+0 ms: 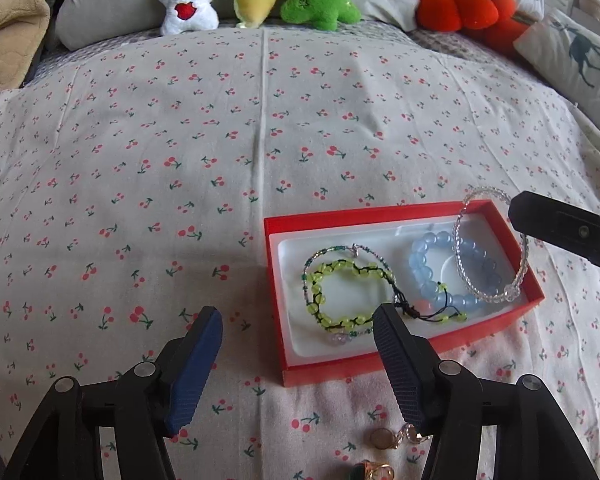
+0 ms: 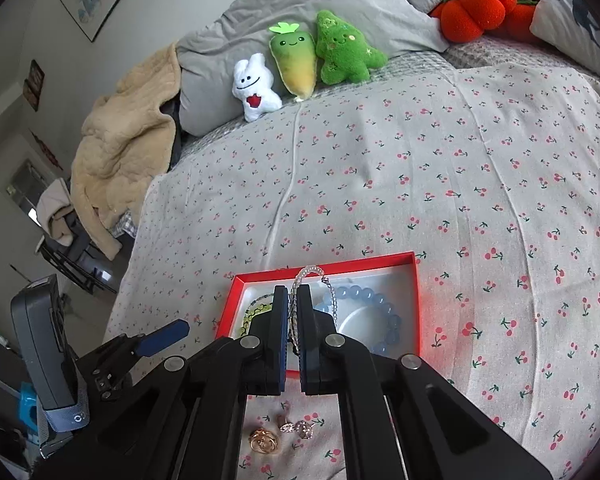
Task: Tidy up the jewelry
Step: 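Lower the crystal bangle into the box, open the right tool, withdraw both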
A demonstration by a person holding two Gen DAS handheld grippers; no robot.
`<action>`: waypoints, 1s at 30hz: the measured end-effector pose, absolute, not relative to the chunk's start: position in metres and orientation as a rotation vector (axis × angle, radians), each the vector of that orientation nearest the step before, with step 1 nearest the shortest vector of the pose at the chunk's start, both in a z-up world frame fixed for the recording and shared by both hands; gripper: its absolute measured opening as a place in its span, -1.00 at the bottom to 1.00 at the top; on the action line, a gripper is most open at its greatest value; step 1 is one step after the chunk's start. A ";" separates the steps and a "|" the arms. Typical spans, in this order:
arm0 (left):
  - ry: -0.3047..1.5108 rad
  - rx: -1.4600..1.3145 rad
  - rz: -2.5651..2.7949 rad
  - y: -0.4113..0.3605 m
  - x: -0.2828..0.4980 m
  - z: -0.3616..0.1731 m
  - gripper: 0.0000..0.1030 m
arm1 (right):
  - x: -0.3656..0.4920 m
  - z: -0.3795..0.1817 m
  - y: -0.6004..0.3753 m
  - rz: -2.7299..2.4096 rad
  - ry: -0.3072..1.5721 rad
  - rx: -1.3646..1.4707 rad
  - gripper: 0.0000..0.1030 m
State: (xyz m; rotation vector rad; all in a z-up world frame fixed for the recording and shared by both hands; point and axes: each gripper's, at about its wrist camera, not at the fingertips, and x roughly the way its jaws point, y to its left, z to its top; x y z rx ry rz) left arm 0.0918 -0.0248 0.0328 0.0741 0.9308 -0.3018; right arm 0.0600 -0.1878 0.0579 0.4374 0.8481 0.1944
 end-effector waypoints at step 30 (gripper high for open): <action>1.066 0.014 -0.288 -0.002 0.056 0.008 0.40 | 0.071 0.020 -0.210 -0.007 0.964 0.349 -0.51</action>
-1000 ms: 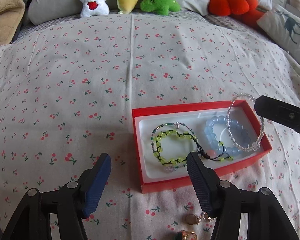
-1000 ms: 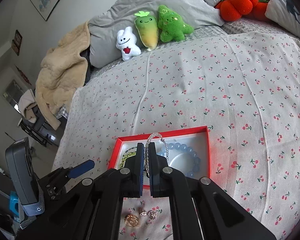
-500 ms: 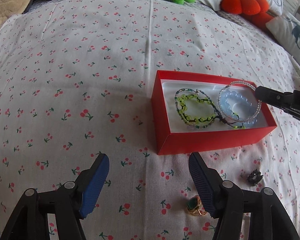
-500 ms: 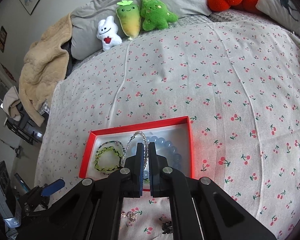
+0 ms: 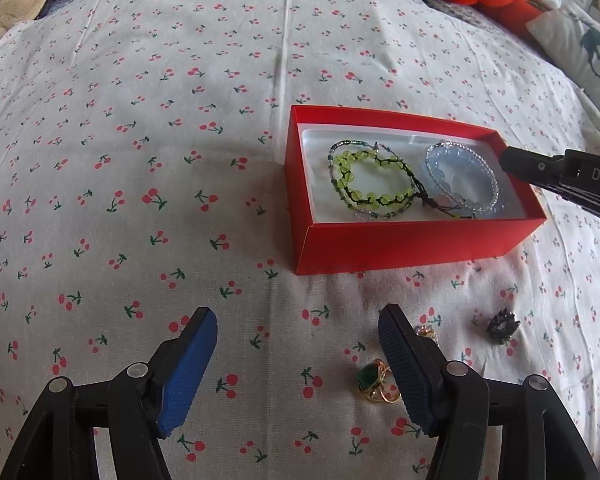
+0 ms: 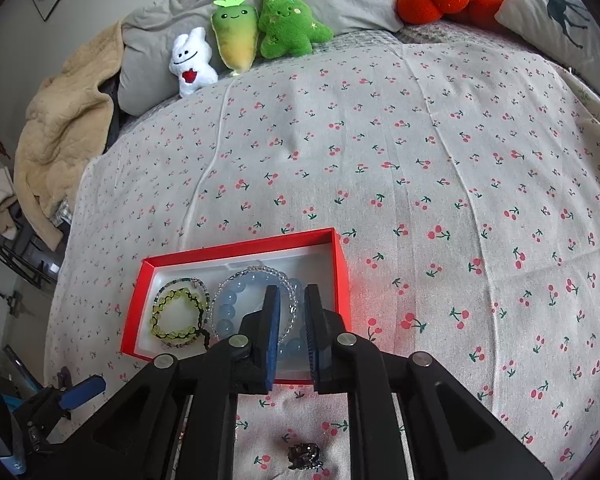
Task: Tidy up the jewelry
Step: 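Lower the crystal bangle into the box, open the right tool, withdraw both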
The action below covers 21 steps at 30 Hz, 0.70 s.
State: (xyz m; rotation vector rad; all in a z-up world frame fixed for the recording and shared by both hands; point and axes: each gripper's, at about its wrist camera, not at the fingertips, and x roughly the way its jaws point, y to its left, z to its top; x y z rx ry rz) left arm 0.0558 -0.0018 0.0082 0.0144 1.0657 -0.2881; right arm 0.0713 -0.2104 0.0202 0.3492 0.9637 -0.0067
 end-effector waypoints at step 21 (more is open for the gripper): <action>1.121 0.055 -0.271 0.007 0.013 0.005 0.76 | -0.009 0.035 -0.192 -0.011 1.075 0.222 0.33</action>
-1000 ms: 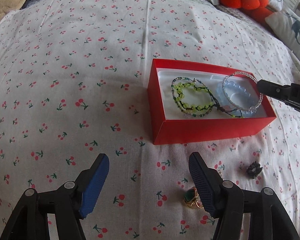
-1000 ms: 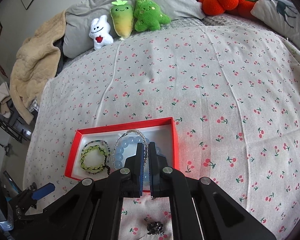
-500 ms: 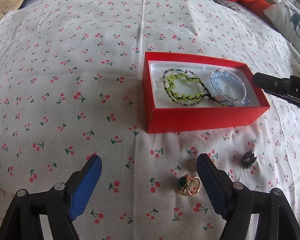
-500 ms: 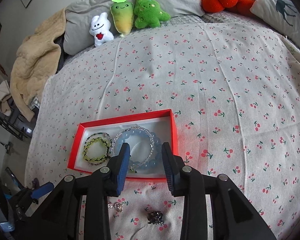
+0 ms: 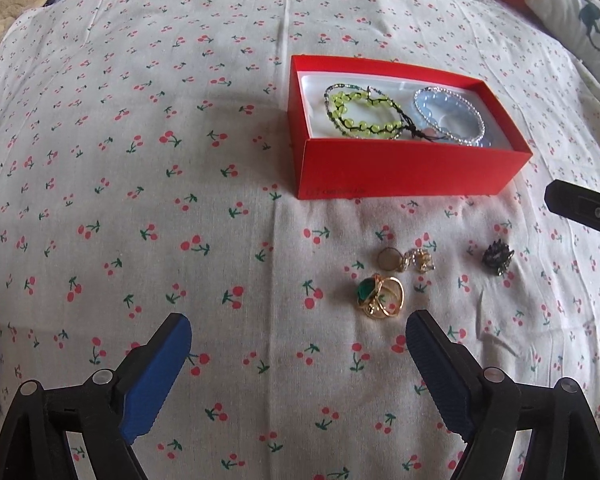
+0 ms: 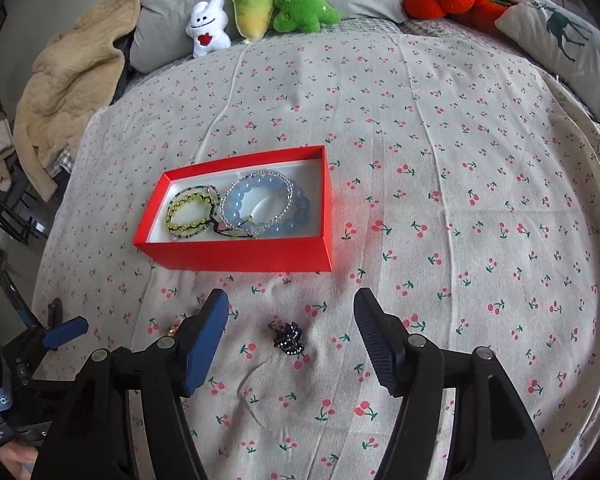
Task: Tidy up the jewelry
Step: 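Lower the crystal bangle into the box, open the right tool, withdraw both, then move the left tool to the gold ring with green stone and grasp it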
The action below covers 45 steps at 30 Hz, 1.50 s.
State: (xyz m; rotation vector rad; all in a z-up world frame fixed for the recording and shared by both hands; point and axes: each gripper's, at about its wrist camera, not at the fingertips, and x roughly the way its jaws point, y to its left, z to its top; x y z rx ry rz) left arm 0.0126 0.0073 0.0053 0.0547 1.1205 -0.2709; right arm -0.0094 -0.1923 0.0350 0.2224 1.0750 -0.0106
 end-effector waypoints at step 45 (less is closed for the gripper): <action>0.892 0.244 -0.471 -0.018 -0.015 -0.044 0.58 | -0.039 -0.044 -0.178 0.031 1.188 -0.071 1.00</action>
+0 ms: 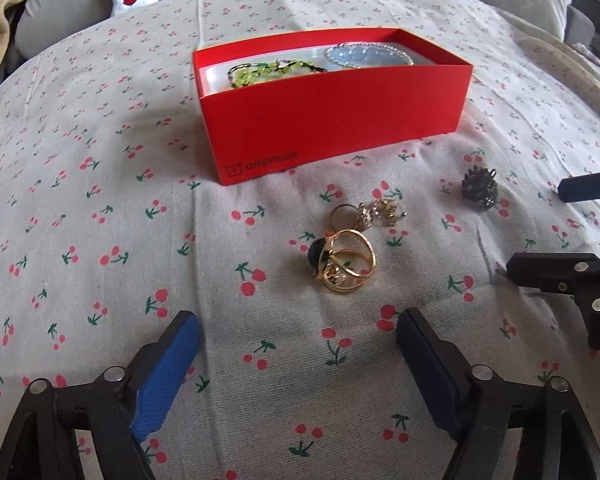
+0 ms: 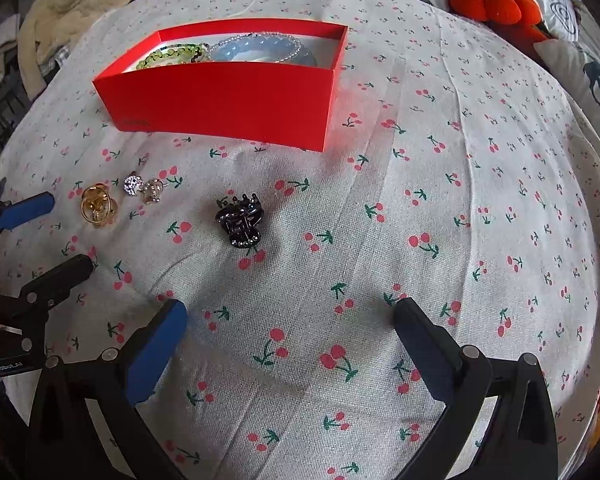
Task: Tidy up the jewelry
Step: 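Move the left tool to the gold ring with green stone and grasp it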
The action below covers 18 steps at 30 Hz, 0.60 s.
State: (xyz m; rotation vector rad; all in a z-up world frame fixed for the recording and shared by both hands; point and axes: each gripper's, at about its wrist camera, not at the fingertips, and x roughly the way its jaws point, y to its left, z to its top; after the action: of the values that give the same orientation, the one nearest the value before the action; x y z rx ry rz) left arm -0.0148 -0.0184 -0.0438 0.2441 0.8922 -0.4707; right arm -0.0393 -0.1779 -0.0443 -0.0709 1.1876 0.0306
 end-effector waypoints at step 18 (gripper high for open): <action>0.902 0.263 -0.584 -0.040 -0.002 -0.041 -0.41 | -0.032 -0.041 -0.182 0.056 1.182 -0.018 1.00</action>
State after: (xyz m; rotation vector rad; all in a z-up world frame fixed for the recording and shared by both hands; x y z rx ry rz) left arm -0.0018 -0.0404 -0.0407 0.2635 0.9021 -0.5844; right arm -0.0316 -0.1819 -0.0405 -0.0179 1.1825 0.0559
